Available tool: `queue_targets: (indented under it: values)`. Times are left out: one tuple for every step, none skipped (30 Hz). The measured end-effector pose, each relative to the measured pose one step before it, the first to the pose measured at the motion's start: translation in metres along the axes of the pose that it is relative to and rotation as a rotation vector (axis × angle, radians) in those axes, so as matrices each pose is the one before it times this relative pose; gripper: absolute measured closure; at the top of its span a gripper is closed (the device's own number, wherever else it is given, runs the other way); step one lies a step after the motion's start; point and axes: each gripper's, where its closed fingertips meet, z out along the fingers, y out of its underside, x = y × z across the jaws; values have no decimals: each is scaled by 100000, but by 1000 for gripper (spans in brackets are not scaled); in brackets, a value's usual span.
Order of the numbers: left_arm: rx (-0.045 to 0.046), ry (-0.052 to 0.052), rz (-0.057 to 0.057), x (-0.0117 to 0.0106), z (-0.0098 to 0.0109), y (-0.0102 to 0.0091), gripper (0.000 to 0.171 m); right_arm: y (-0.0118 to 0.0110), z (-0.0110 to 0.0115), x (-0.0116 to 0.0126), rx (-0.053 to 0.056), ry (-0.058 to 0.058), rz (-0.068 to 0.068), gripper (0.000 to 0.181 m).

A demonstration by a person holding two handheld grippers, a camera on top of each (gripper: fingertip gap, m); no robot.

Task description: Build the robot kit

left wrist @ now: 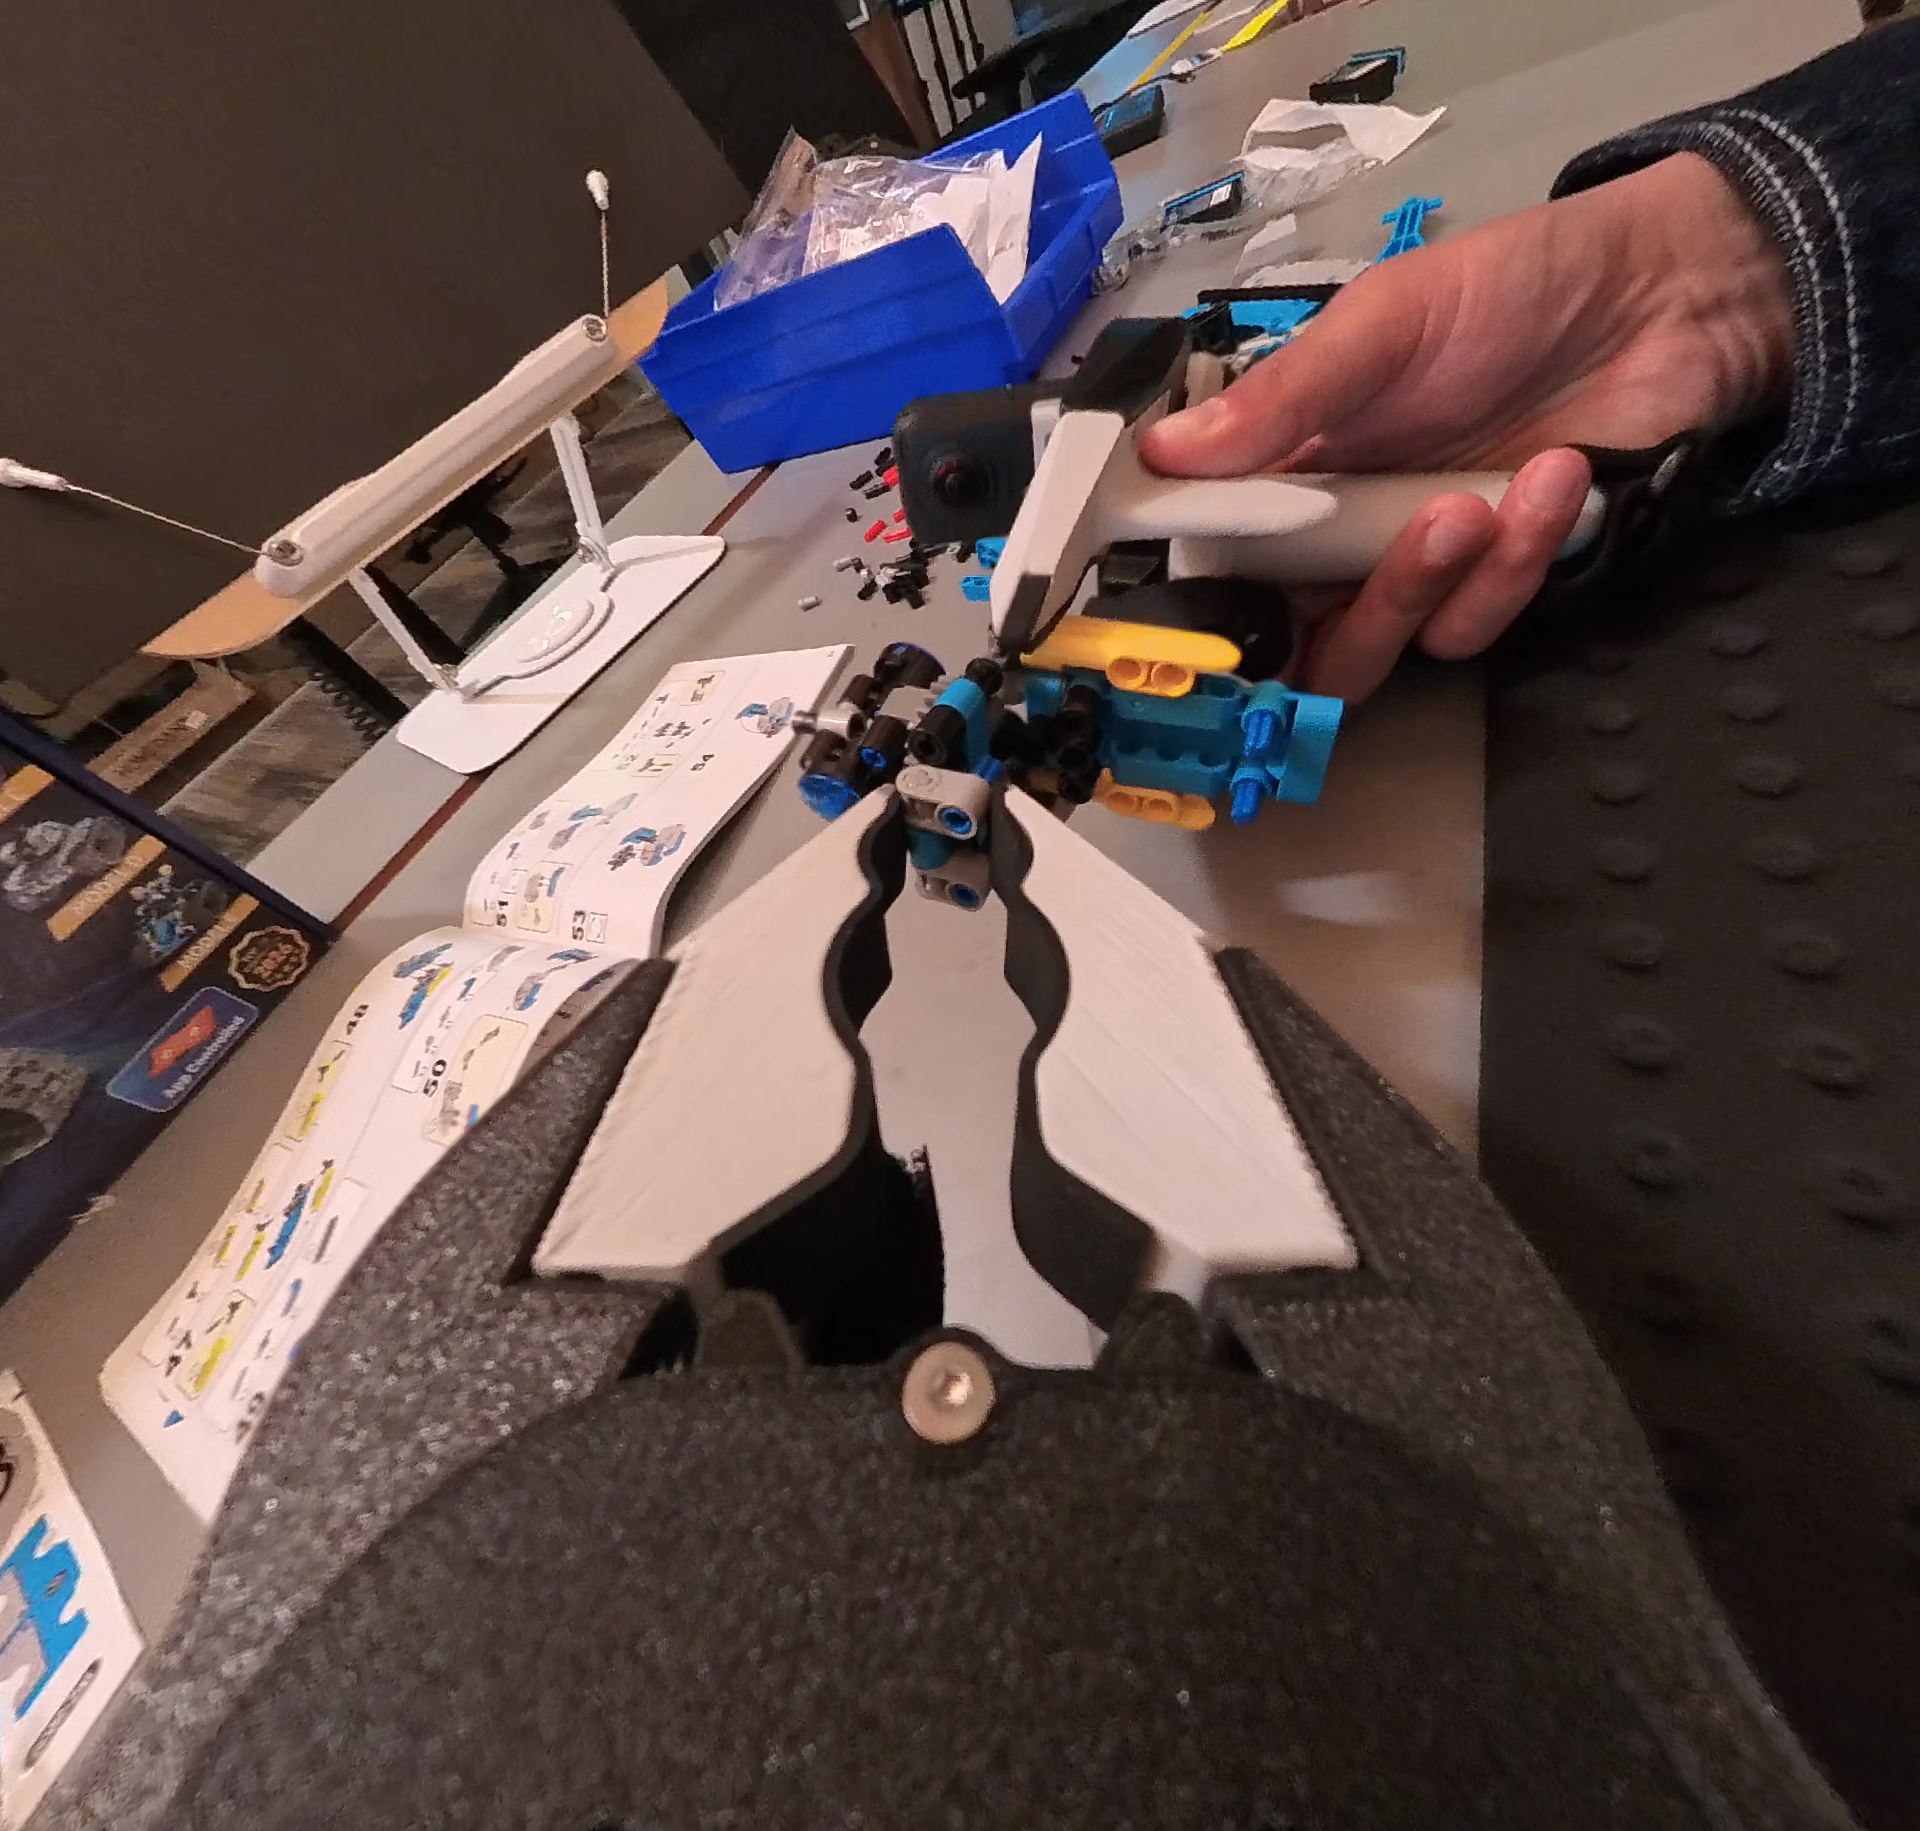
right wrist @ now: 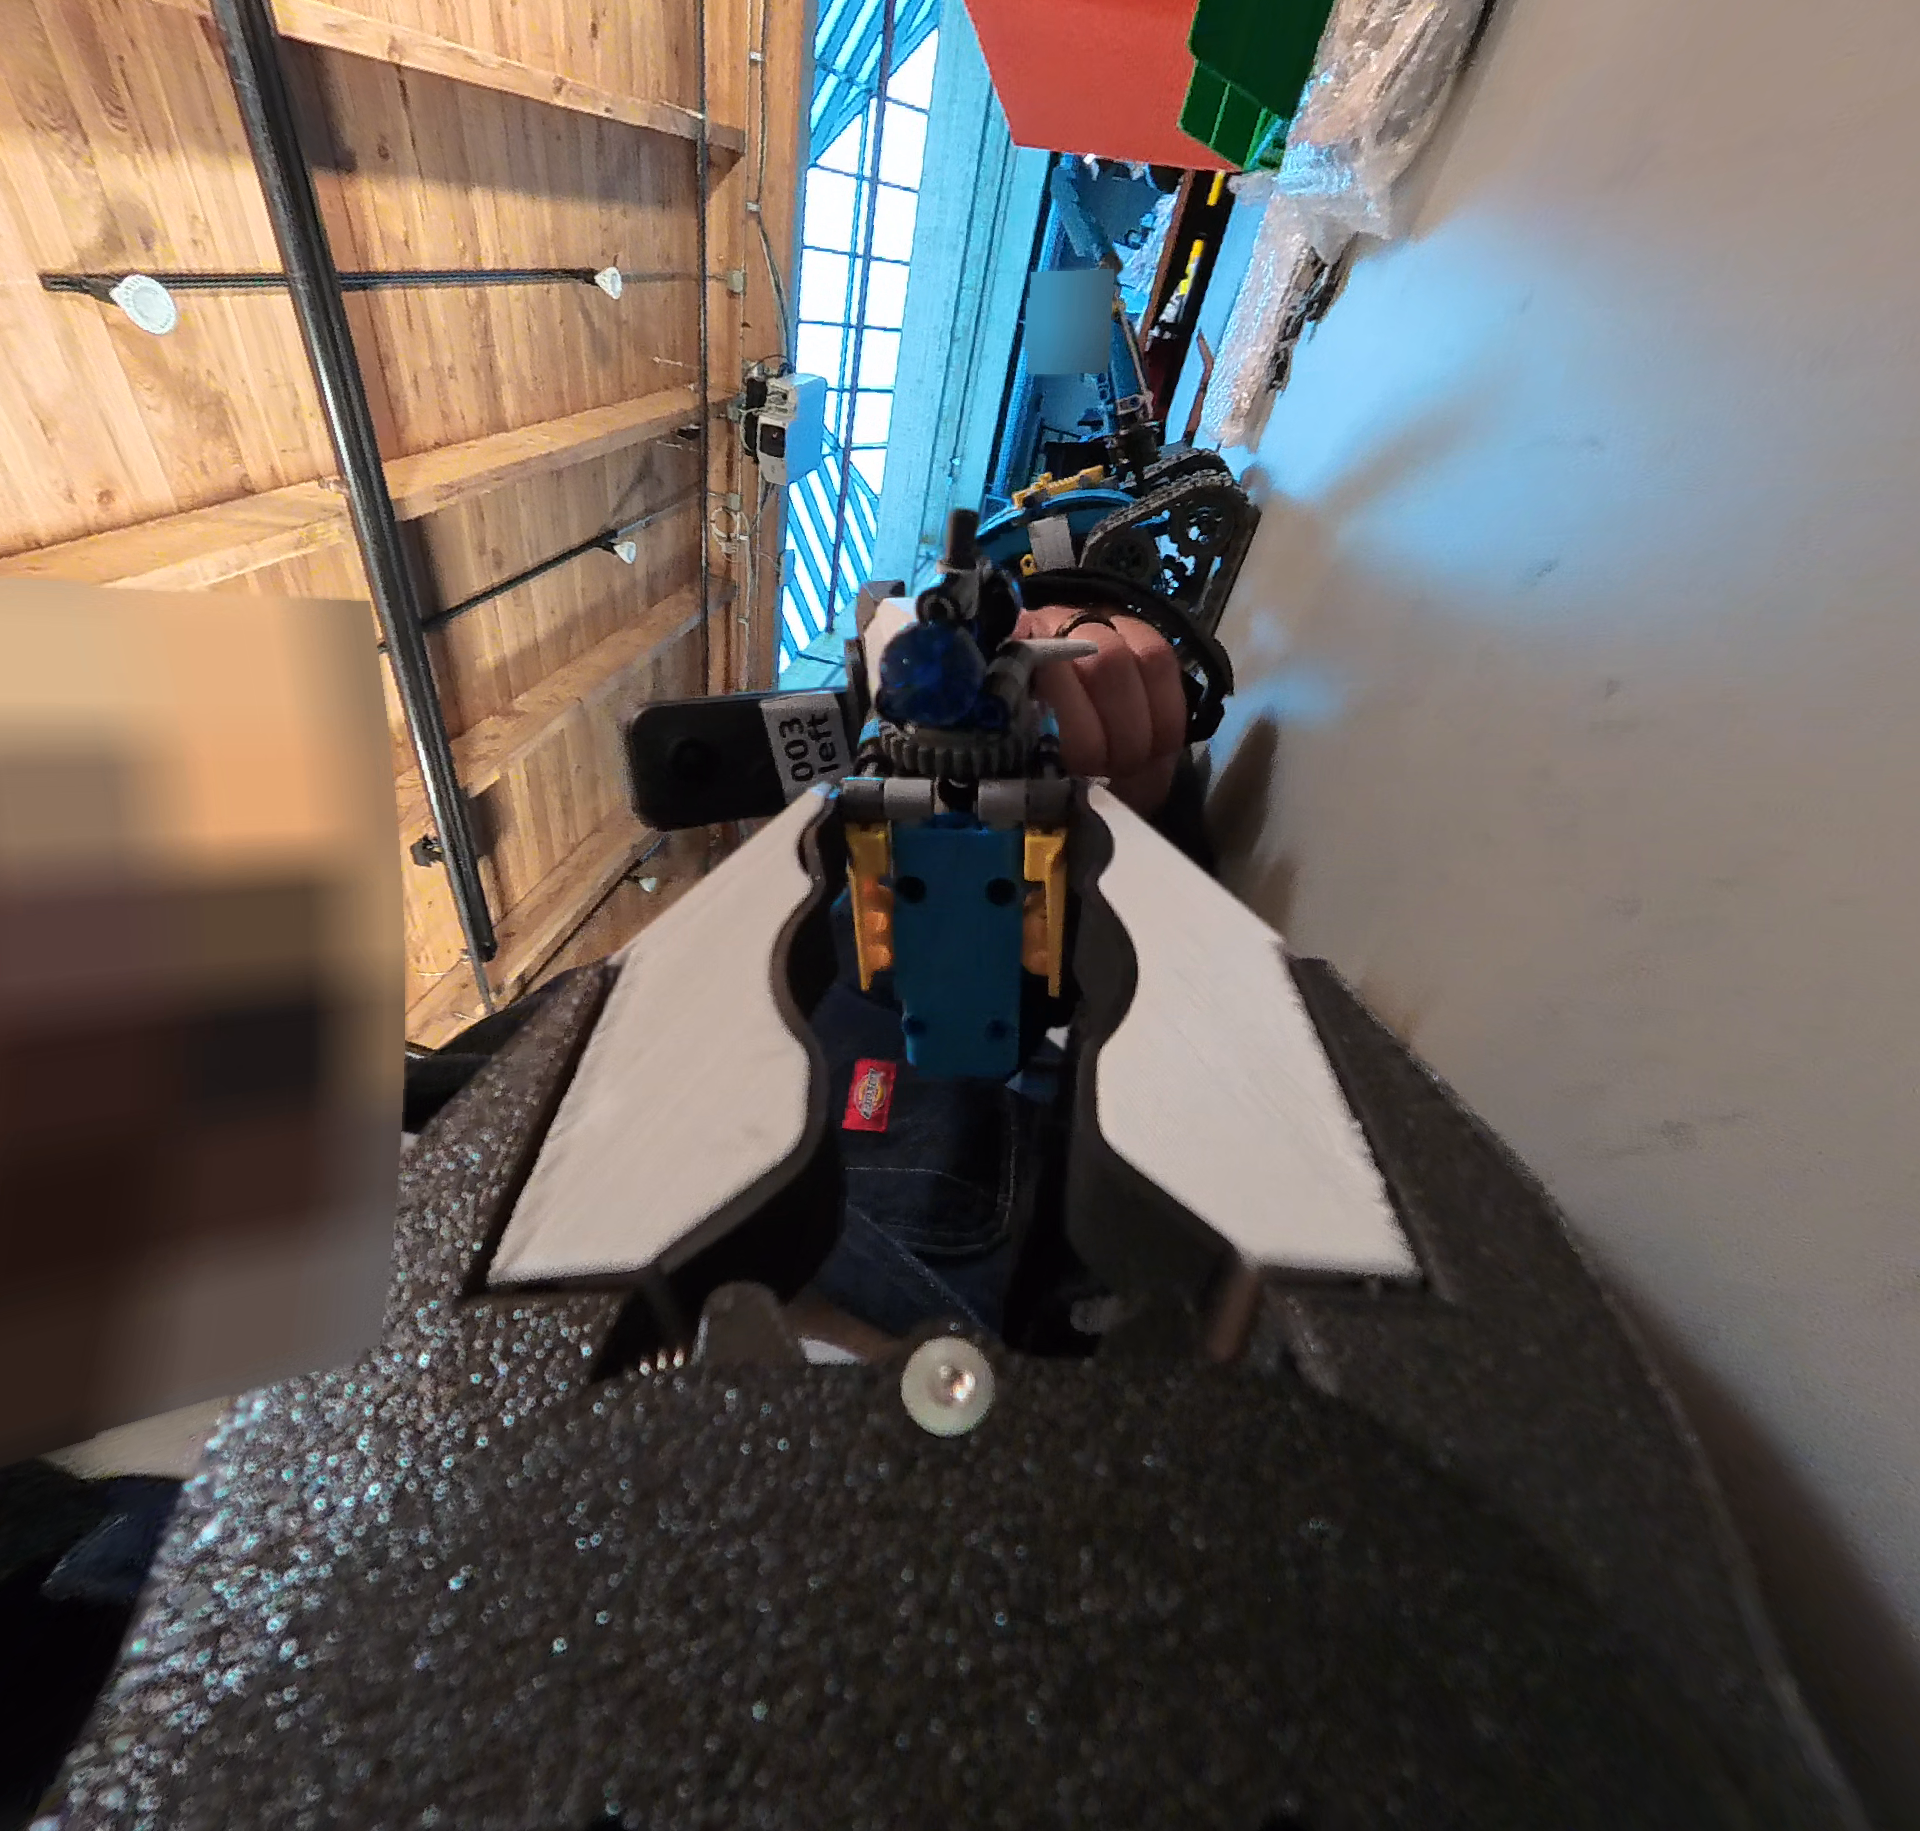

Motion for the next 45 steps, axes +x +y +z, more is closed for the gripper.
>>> queue_targets:
  values:
    - [161, -1229, 691, -194, -54, -5, 156, -55, -112, 85, 80, 1464, -867, 140]
    - [617, -1421, 41, -304, -128, -75, 156, -117, -187, 239, 222, 3042, -1749, 140]
    - [640, -1131, -938, -328, -173, -67, 156, -67, -253, 392, -364, 4757, -3026, 140]
    - [437, -529, -1417, -283, -170, -28, 156, 11, -319, 416, -1275, 5708, -4241, 140]
    - [447, -881, -1023, -300, -196, -30, 156, -3, -435, 594, -1707, 8253, -6755, 139]
    - [749, -1633, -167, -368, -211, -118, 156, -176, -619, 755, -1746, 11733, -11734, 140]
    - [774, -906, 32, -233, -152, -122, 156, 14, -698, 970, -4360, 14803, -15394, 140]
    - [71, 336, -764, -39, -49, 23, 156, 532, -637, 1195, -8654, 15958, -16575, 139]
    - [-58, 797, -1018, 72, -6, 17, 156, 706, -510, 1132, -9515, 14683, -14716, 139]
    - [642, 323, -289, 38, -23, -131, 156, 646, -321, 602, -8385, 9711, -10858, 139]
    - [709, -267, 528, -5, -32, -119, 156, 615, -162, -134, -7621, 3305, -6495, 139]
    - [-191, -128, 645, 38, 29, 56, 156, 542, -23, -210, -6350, 1439, -3776, 139]
    - [-1179, 252, 533, 105, 103, 228, 156, 571, 125, -44, -5734, 1584, -3495, 139]
    - [-1727, -5, 810, 93, 114, 285, 156, 698, 285, -37, -5669, 925, -3380, 139]
    - [-1363, -656, 1501, 28, 82, 190, 156, 662, 376, -139, -4788, -340, -2630, 139]
    - [-425, -174, 1503, 118, 25, 30, 156, 423, 374, -153, -2870, -696, -1998, 139]
    - [-25, 910, 727, 245, 33, -11, 156, 168, 297, -17, -801, -92, -1223, 139]
    - [-305, 694, 269, 182, 31, 28, 156, 133, 218, 26, -259, 125, -581, 139]
    - [-319, -273, 520, 8, 11, 21, 156, 158, 151, 59, -207, 516, -451, 139]
    - [21, -210, 337, -16, -5, -7, 156, 137, 89, 27, 112, 615, -604, 139]
    - [-79, 425, -373, 37, 8, 41, 156, 85, 40, 5, 583, 806, -670, 139]
    - [-456, 200, -575, -4, 25, 81, 156, 34, -37, -50, 906, 538, -694, 139]
    - [-308, -207, -186, -56, 15, 40, 156, -30, -100, 26, 1039, 1072, -614, 139]
    - [-116, 17, -67, -13, 18, 41, 156, -65, -166, 57, 1116, 1332, -478, 138]
    - [-461, 252, -220, 47, 45, 90, 156, -23, -189, 9, 517, 1081, -355, 136]
    - [-662, -78, 1, -2, 34, 100, 156, -47, -189, 60, 331, 1595, -404, 134]
    - [-198, -211, 337, -8, 16, 22, 156, 55, -105, -13, -547, 1185, -349, 133]
    - [80, 242, 144, 61, 11, -6, 156, 91, 12, -125, -1261, 374, -377, 131]
    - [-238, 297, -51, 66, 25, 34, 156, 125, 105, -108, -1773, 325, -620, 131]
    - [-228, -111, 179, 5, 20, 29, 156, 1, 104, 26, -1449, 1183, -1028, 128]
    - [28, -108, 246, 4, -4, -7, 156, -144, 60, -67, -692, 461, -1139, 129]
    - [-110, 29, 41, 22, 13, 23, 156, -149, 60, -102, -987, -150, -708, 130]
    - [-233, 24, -36, 10, 8, 35, 156, -129, 71, 38, -1266, 319, -276, 132]
    - [-129, -12, 1, 7, 6, 21, 156, 37, 107, 234, -2187, 1145, 27, 133]
    - [2, -17, -43, 1, 0, 0, 156, 155, 153, 74, -2736, -176, -22, 134]
    - [178, 16, -69, 7, -11, -41, 156, 71, 136, 55, -1970, -367, -29, 139]
    - [76, 109, -109, 15, -9, -14, 156, -30, 84, 71, -1007, -393, 322, 140]
    - [-86, -160, -39, -24, -20, -5, 156, -73, -23, -70, -448, -1036, 157, 141]
    - [247, -342, -30, -59, -45, -56, 156, -120, -50, 70, 158, 300, -321, 141]
    - [775, -300, -515, -98, -76, -143, 156, -190, -163, 442, 778, 2661, 223, 141]
    - [1261, -474, -1235, -197, -128, -236, 156, -418, -321, 148, 2282, 810, -701, 141]
    - [1658, -597, -1929, -303, -168, -311, 156, -1009, -594, 129, 6064, 575, -228, 141]
    - [1832, -49, -2863, -285, -170, -350, 156, -1787, -977, 390, 10860, 1376, 1870, 141]
    - [2436, -653, -3463, -383, -226, -478, 156, -2124, -1052, 100, 12946, -2136, 4436, 140]
    - [3404, -1119, -3022, -415, -292, -636, 156, -2252, -920, 50, 13872, -4227, 7481, 141]
